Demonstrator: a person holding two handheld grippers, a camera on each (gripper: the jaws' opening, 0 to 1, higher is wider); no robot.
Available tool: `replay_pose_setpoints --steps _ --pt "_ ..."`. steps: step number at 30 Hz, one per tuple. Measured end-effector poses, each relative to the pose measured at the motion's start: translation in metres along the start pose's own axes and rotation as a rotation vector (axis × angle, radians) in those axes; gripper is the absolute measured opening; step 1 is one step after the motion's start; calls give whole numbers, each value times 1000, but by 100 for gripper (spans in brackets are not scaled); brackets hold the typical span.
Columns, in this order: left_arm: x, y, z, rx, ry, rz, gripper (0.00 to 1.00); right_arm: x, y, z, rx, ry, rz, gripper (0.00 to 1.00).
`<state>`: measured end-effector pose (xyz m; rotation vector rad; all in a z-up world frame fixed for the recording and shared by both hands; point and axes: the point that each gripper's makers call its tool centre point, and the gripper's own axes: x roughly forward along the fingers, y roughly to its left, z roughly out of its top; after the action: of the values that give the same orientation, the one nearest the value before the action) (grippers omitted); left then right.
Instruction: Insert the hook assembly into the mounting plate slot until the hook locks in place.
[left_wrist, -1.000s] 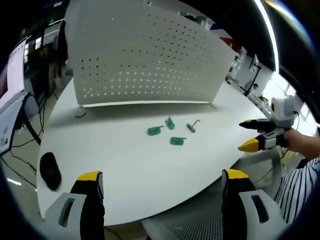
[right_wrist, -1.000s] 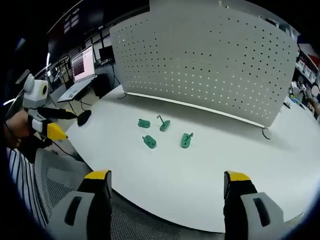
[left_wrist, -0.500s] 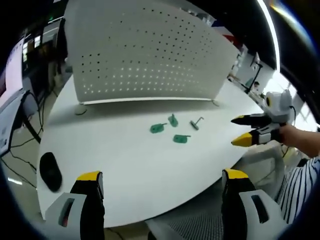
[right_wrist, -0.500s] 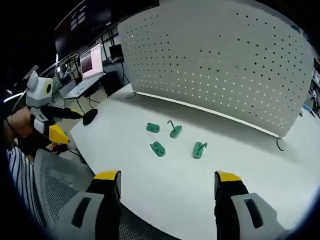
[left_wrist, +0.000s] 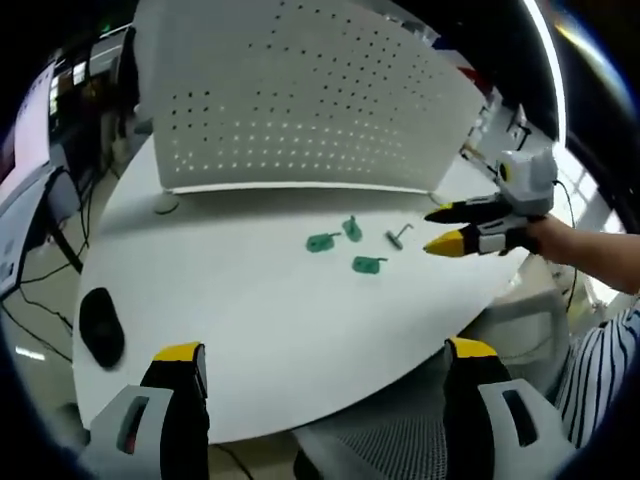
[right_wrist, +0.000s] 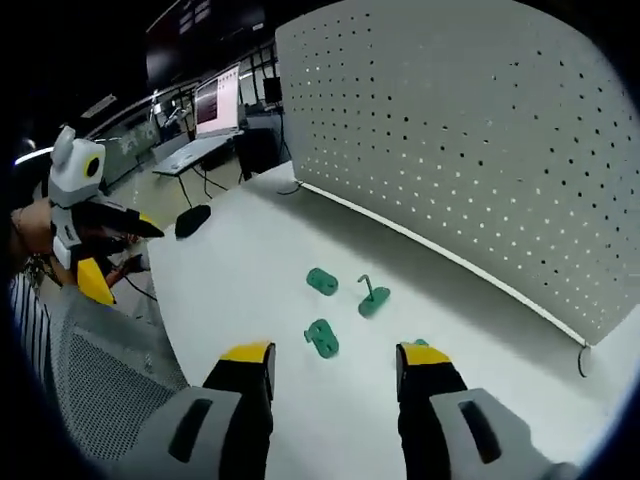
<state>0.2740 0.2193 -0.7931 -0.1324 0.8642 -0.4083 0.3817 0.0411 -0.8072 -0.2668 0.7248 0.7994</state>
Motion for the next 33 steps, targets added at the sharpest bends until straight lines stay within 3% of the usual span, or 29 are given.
replay_pose_setpoints --steps 8,15,33 --pt "-1 1 0 -11 5 5 100 34 -15 12 -15 28 40 33" --pt "-2 5 -1 -20 15 15 100 57 -26 14 -77 61 56 21" --pt "-2 11 -12 -69 42 32 100 101 -42 9 -179 143 94 11"
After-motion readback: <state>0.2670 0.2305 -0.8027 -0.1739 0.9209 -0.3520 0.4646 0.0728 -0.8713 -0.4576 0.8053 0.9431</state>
